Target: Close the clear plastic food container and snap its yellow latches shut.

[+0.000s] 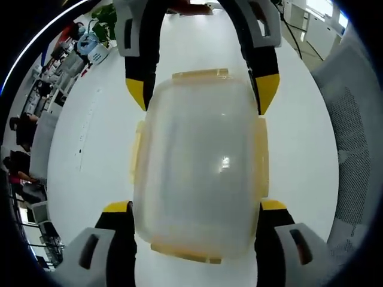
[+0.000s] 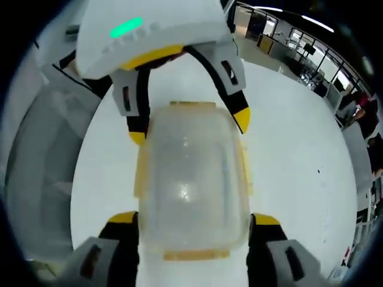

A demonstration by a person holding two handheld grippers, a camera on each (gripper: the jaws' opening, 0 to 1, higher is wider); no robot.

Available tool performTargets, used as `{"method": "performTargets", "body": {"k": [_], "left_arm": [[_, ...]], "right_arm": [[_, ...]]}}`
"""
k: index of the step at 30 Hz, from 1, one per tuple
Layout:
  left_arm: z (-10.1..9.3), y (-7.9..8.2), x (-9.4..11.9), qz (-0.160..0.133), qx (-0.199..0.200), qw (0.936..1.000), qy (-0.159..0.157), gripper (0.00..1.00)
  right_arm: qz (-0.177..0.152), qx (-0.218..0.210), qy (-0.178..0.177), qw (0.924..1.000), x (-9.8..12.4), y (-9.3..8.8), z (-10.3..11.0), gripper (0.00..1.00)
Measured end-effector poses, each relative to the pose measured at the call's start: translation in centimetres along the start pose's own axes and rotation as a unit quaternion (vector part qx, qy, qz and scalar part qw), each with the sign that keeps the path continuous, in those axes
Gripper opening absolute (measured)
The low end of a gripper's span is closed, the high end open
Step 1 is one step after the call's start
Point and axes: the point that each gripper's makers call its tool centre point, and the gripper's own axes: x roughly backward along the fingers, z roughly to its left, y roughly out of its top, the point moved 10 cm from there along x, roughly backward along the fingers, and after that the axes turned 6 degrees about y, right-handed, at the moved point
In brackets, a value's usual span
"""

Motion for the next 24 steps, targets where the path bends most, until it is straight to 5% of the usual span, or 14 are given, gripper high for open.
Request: {"method": "performTargets", "body": {"k": [24], "left_arm": [[2.3,-0.9,-0.6,0.000,0.014,0.9999,0.003,0.82]], "right_arm": [[-0.007,0.008,0.001,0.9999,-0.3,1.0,-2.5,0.74]]}}
